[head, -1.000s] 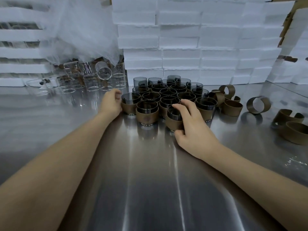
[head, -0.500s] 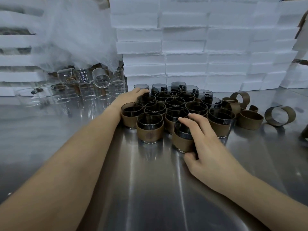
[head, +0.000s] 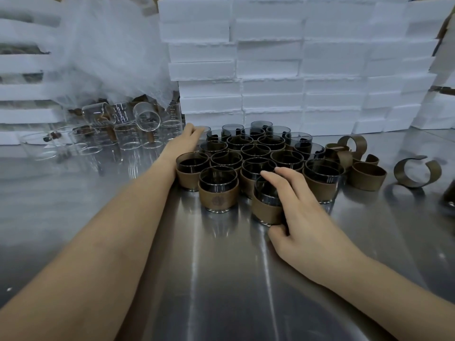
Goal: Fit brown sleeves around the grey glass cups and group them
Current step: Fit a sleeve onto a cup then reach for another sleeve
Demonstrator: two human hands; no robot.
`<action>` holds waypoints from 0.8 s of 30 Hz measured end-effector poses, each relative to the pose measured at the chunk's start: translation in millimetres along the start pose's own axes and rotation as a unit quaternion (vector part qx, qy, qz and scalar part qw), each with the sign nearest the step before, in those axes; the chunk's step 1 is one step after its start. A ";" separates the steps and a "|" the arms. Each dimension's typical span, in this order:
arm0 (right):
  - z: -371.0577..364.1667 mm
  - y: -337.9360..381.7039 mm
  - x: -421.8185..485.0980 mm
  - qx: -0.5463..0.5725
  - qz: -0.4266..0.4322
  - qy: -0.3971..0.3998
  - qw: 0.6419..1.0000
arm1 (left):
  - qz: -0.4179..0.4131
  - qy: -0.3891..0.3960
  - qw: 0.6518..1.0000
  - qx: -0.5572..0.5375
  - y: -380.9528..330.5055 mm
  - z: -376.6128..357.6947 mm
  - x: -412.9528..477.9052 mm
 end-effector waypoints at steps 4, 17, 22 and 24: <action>3.3 4.3 0.8 0.002 -0.006 -0.014 1.000 | 0.129 -0.070 0.988 -0.044 -2.0 11.3 -20.5; 8.7 16.7 1.5 -0.014 -0.053 -0.037 0.998 | 0.472 -0.177 0.845 -0.177 -47.2 70.6 -138.3; 9.7 17.8 1.5 0.003 -0.059 -0.009 0.998 | 0.442 -0.292 0.808 -0.260 -102.0 89.3 -158.5; 12.3 17.1 -0.6 0.013 -0.030 -0.040 0.999 | 0.371 -0.364 0.806 -0.282 -126.9 98.1 -163.4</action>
Point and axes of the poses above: each hand's wrist, its own x-axis towards the middle knuckle, its own z-axis out of the back of the hand, y = z × x, the point moved 1 cm from there along x, towards the middle knuckle, and after that the axes turned 11 degrees about -y, right-handed, at the moved point
